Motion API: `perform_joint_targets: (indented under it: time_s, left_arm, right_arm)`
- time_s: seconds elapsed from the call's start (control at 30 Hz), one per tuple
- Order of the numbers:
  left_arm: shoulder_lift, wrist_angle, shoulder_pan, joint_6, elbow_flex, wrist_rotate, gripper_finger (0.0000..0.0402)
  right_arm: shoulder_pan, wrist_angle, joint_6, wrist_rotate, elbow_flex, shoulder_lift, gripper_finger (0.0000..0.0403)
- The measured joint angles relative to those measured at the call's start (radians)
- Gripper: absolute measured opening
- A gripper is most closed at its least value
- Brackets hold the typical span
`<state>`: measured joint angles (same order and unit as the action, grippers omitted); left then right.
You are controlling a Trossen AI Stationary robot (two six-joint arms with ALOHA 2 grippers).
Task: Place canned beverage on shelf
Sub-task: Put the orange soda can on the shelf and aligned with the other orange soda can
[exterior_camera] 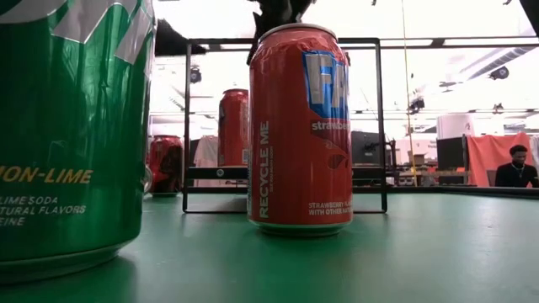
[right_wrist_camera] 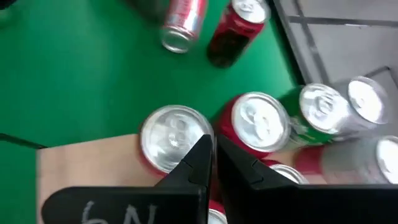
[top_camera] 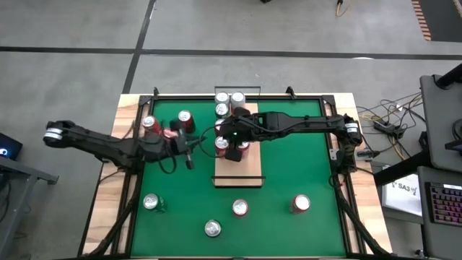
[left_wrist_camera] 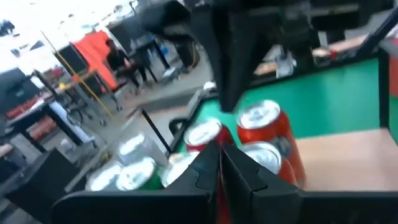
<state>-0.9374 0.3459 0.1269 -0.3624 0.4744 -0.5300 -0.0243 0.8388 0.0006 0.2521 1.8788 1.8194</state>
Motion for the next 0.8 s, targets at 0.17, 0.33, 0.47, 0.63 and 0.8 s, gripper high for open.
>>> perform_joint_targets:
  time_s: [0.17, 0.33, 0.47, 0.63, 0.8]
  left_arm:
    - [0.12, -0.02, -0.042, -0.078, 0.0, 0.131, 0.0]
    - [0.188, -0.069, -0.091, -0.09, 0.0, 0.238, 0.0]
    - [0.206, -0.127, -0.106, -0.095, -0.001, 0.287, 0.0]
    - [0.214, -0.144, -0.108, -0.084, -0.003, 0.286, 0.0]
    - [0.215, -0.173, -0.109, -0.082, -0.004, 0.286, 0.0]
  right_arm:
    - [0.007, -0.008, 0.008, -0.11, 0.01, 0.0, 0.0012]
    - [0.014, -0.013, 0.057, -0.189, 0.008, 0.002, 0.0012]
    - [0.028, -0.013, 0.062, -0.249, 0.004, 0.019, 0.0012]
    - [0.04, -0.014, 0.078, -0.282, 0.0, 0.052, 0.0012]
    - [0.036, -0.023, 0.095, -0.276, -0.002, 0.082, 0.0012]
